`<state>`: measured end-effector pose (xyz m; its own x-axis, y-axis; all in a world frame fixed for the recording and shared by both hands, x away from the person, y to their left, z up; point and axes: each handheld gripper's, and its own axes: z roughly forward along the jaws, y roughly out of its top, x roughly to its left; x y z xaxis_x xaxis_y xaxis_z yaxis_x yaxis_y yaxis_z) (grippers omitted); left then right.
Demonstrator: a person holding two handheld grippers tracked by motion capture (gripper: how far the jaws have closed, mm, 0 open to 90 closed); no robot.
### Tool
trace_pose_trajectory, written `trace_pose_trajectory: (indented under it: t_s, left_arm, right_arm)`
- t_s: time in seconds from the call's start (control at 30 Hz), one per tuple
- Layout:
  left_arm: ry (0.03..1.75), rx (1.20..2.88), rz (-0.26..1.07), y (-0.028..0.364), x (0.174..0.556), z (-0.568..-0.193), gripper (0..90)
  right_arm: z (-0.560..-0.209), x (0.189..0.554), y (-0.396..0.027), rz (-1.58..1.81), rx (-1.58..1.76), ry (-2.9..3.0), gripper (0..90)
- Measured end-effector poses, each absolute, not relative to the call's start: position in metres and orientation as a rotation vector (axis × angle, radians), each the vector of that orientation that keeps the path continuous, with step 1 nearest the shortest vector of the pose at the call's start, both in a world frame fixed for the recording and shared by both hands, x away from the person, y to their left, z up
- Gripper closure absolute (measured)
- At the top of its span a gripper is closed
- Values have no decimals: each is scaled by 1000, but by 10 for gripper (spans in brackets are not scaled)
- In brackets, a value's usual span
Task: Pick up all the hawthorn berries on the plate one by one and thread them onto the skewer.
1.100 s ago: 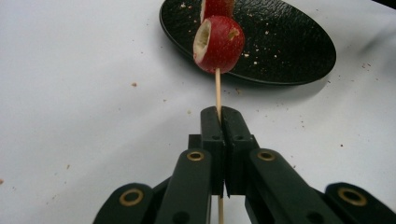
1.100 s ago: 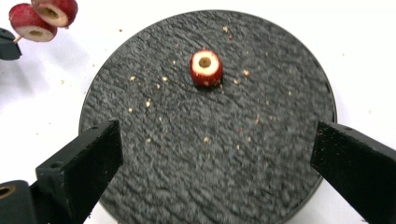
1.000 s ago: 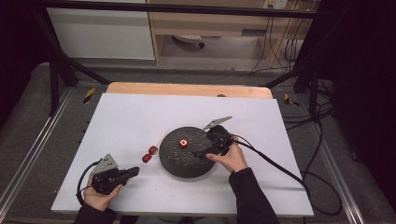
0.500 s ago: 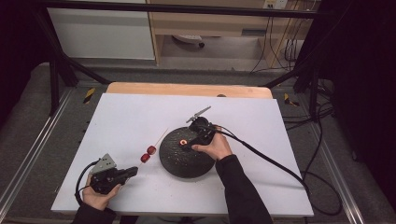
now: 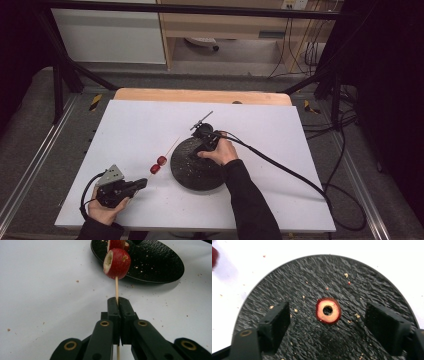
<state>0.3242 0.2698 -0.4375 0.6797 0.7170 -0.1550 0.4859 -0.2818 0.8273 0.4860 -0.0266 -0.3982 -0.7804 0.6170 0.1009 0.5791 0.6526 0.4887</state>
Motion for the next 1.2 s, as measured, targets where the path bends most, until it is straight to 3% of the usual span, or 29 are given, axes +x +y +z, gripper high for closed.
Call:
trace_pose_trajectory:
  t_s: [0.77,1.2]
  left_arm:
    - [930,1944,307,269,324,-437,887]
    - [926,1944,311,269,324,-437,888]
  right_arm:
    - [-413,500,-19,729,1115,2856,606]
    - [-407,501,-22,754,1141,2848,624]
